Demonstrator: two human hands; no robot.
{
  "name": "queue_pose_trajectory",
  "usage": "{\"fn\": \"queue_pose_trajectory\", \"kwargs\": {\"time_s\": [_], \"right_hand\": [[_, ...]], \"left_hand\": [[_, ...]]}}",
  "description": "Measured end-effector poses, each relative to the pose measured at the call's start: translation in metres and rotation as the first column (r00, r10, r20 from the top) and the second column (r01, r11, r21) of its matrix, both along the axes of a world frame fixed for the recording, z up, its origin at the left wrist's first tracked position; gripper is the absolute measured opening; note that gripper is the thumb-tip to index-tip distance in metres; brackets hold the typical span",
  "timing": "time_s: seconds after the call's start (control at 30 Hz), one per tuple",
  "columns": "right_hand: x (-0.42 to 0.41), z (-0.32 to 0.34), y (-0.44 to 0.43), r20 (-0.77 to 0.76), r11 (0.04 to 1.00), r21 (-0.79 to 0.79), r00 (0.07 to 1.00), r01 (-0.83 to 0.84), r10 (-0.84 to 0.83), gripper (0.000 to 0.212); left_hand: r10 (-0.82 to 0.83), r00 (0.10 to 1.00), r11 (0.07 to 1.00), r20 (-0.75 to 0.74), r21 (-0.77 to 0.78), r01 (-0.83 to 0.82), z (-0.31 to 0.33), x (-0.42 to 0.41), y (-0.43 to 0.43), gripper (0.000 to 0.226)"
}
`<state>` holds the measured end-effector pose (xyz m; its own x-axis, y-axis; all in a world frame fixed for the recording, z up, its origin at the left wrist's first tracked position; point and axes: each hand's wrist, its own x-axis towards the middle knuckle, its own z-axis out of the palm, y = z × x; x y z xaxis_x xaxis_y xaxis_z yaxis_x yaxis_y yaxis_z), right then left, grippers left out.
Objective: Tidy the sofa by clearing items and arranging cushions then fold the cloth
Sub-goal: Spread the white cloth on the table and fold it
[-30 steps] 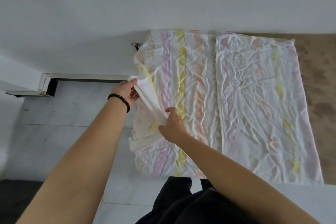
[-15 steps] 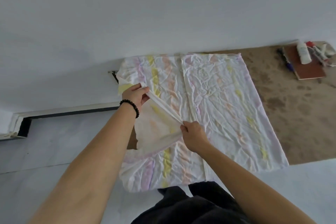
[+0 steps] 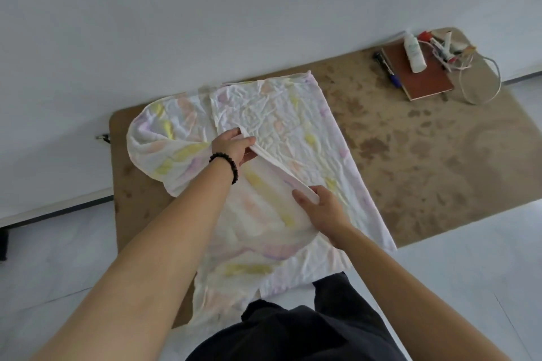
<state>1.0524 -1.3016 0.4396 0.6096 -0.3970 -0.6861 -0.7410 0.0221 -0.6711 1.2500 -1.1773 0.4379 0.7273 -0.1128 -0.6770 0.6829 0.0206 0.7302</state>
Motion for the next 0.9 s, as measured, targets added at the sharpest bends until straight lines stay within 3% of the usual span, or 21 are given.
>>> {"fn": "queue_pose_trajectory", "kwargs": {"time_s": [0.13,0.23,0.5,0.6,0.73,0.9], "right_hand": [[-0.013,-0.014,-0.072,0.008,0.993,0.048,0.994,-0.105,0.105,0.027],[-0.025,-0.032,-0.119,-0.052,0.991,0.061,0.991,-0.118,0.122,0.029],[-0.068,-0.065,-0.183,-0.189,0.979,0.001,0.962,-0.202,0.199,0.031],[-0.077,-0.077,-0.191,-0.267,0.945,-0.048,0.915,-0.325,0.301,0.038],[-0.078,-0.088,-0.197,-0.331,0.93,-0.09,0.891,-0.356,0.31,0.049],[-0.072,-0.09,-0.199,-0.394,0.901,-0.152,0.861,-0.406,0.322,0.048]], "left_hand": [[-0.064,0.998,0.985,-0.001,0.16,0.063,-0.02,-0.007,-0.075,0.055],[-0.163,0.986,0.947,0.025,0.283,0.149,-0.04,-0.017,-0.129,0.034],[-0.447,0.893,0.728,0.047,0.6,0.332,-0.078,-0.063,-0.225,0.018],[-0.494,0.868,0.673,0.04,0.649,0.353,-0.085,-0.074,-0.239,0.027],[-0.544,0.837,0.651,0.067,0.663,0.37,-0.092,-0.081,-0.245,0.031],[-0.485,0.87,0.683,0.089,0.66,0.313,-0.092,-0.077,-0.244,0.035]]}}
